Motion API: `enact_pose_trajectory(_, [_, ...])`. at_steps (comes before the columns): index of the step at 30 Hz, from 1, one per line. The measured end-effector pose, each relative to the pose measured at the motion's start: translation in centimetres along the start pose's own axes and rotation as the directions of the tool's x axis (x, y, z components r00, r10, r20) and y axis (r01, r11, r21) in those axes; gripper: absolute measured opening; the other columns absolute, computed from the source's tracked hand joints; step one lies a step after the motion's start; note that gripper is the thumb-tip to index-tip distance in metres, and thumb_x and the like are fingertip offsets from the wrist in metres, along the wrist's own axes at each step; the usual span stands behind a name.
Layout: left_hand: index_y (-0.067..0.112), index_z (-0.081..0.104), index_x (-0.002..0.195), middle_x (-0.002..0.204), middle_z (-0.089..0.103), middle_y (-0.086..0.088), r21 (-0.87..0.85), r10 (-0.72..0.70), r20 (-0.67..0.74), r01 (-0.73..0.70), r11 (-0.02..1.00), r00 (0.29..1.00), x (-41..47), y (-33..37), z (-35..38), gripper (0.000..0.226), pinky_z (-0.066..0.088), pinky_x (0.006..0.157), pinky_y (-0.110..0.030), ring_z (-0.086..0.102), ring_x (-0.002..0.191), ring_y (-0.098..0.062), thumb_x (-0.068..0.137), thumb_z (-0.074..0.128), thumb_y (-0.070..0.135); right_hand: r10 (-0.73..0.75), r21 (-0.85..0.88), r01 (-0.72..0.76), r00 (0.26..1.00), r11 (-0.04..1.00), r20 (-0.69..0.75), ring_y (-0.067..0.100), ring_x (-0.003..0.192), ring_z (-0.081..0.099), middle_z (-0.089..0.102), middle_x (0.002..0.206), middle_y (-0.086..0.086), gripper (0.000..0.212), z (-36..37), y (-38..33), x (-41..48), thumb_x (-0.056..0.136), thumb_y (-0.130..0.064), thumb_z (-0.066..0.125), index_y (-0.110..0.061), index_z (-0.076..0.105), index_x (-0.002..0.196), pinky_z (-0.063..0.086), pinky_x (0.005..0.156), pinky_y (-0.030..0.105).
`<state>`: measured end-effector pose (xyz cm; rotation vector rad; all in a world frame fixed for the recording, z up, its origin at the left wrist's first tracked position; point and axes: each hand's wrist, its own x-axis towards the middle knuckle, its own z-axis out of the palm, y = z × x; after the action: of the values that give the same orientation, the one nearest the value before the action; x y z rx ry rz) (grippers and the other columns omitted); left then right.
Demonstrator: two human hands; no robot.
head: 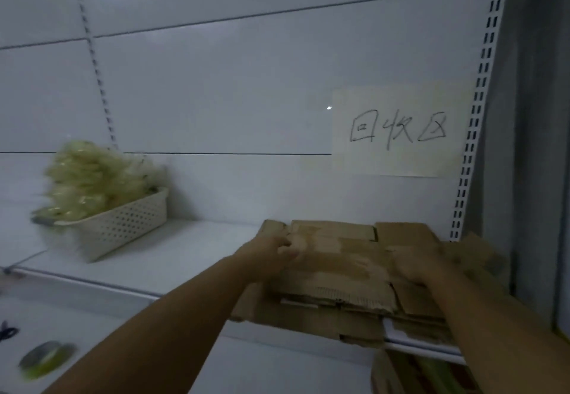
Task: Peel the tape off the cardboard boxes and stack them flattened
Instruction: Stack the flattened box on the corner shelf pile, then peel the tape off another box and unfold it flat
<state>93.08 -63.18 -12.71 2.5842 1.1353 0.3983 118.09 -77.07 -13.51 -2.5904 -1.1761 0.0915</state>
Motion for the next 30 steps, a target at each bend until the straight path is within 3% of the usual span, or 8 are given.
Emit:
enact_pose_trajectory(3, [0.022, 0.049, 0.133, 0.138, 0.051, 0.000, 0.143, -0.011, -0.098, 0.025, 0.989, 0.995, -3.3, -4.0, -5.0, 0.049, 0.035, 0.101, -0.032, 0.047, 0.124, -0.020, 0.094, 0.038, 0.050, -0.039, 0.055, 0.040, 0.999, 0.998, -0.017, 0.035, 0.141, 0.019, 0.016, 0.156, 0.017, 0.066, 0.1, -6.6, -0.8, 0.095, -0.047, 0.037, -0.011, 0.019, 0.147, 0.022, 0.114, 0.044])
enact_pose_trajectory(6, [0.021, 0.037, 0.141, 0.152, 0.032, -0.003, 0.227, -0.026, -0.177, 0.067, 0.972, 0.984, -7.5, -10.3, -11.1, 0.052, 0.024, 0.109, -0.032, 0.032, 0.137, -0.022, 0.096, 0.034, 0.047, -0.353, 0.017, 0.354, 0.934, 0.935, -0.059, 0.033, 0.143, 0.010, 0.012, 0.156, 0.016, 0.063, 1.6, -19.3, -3.9, 0.096, -0.047, 0.035, -0.012, 0.021, 0.146, 0.017, 0.115, 0.045])
enact_pose_trajectory(9, [0.022, 0.029, 0.145, 0.156, 0.019, -0.005, 0.329, -0.097, -0.232, 0.172, 0.929, 0.968, -13.0, -18.3, -17.5, 0.053, 0.018, 0.112, -0.037, 0.016, 0.143, -0.022, 0.097, 0.032, 0.045, -0.752, 0.034, 0.759, 0.649, 0.650, -0.113, 0.028, 0.137, 0.027, 0.034, 0.149, 0.012, 0.050, 4.2, -33.6, -10.5, 0.097, -0.042, 0.035, -0.014, 0.038, 0.139, 0.026, 0.109, 0.038])
enact_pose_trajectory(11, [0.021, 0.028, 0.145, 0.157, 0.017, -0.006, 0.382, -0.205, -0.298, 0.313, 0.869, 0.932, -17.5, -24.8, -21.3, 0.054, 0.017, 0.113, -0.043, 0.009, 0.144, -0.022, 0.097, 0.029, 0.047, -0.882, -0.008, 0.883, 0.470, 0.470, -0.030, 0.025, 0.138, 0.027, 0.030, 0.152, 0.007, 0.051, 6.2, -42.1, -14.9, 0.095, -0.047, 0.036, -0.022, 0.037, 0.140, 0.027, 0.109, 0.039])
enact_pose_trajectory(14, [0.020, 0.023, 0.146, 0.158, 0.011, -0.008, 0.445, -0.391, -0.337, 0.511, 0.735, 0.856, -24.9, -34.2, -25.5, 0.057, 0.014, 0.115, -0.047, 0.005, 0.145, -0.024, 0.097, 0.026, 0.049, -0.948, -0.013, 0.948, 0.317, 0.317, 0.028, 0.025, 0.141, 0.018, 0.023, 0.154, 0.009, 0.053, 9.4, -51.7, -20.3, 0.095, -0.047, 0.034, -0.022, 0.032, 0.142, 0.021, 0.112, 0.042])
enact_pose_trajectory(19, [0.023, 0.017, 0.148, 0.158, 0.005, -0.007, 0.409, -0.615, -0.351, 0.706, 0.578, 0.707, -33.5, -45.6, -29.1, 0.061, 0.007, 0.114, -0.051, -0.001, 0.145, -0.025, 0.095, 0.025, 0.053, -0.966, -0.047, 0.978, 0.210, 0.205, 0.148, 0.023, 0.145, 0.002, 0.009, 0.158, 0.009, 0.058, 14.2, -61.6, -25.0, 0.095, -0.049, 0.033, -0.024, 0.021, 0.147, 0.005, 0.117, 0.042])
enact_pose_trajectory(25, [0.024, 0.016, 0.147, 0.158, 0.007, -0.006, 0.334, -0.650, -0.355, 0.740, 0.583, 0.672, -35.3, -54.4, -31.5, 0.061, 0.003, 0.113, -0.053, -0.002, 0.145, -0.025, 0.095, 0.025, 0.054, -0.975, 0.079, 0.982, 0.155, 0.169, 0.157, 0.028, 0.143, 0.015, 0.018, 0.156, 0.009, 0.053, 17.9, -71.7, -26.1, 0.095, -0.050, 0.032, -0.028, 0.030, 0.143, 0.015, 0.115, 0.045])
enact_pose_trajectory(30, [0.024, 0.017, 0.147, 0.158, 0.008, -0.005, 0.350, -0.698, -0.373, 0.789, 0.505, 0.612, -34.7, -61.5, -34.4, 0.060, 0.006, 0.113, -0.055, 0.000, 0.145, -0.024, 0.095, 0.025, 0.053, -0.989, 0.079, 0.994, 0.069, 0.080, 0.127, 0.030, 0.139, 0.021, 0.027, 0.152, 0.011, 0.049, 20.6, -81.0, -24.0, 0.097, -0.045, 0.031, -0.022, 0.036, 0.140, 0.021, 0.112, 0.047])
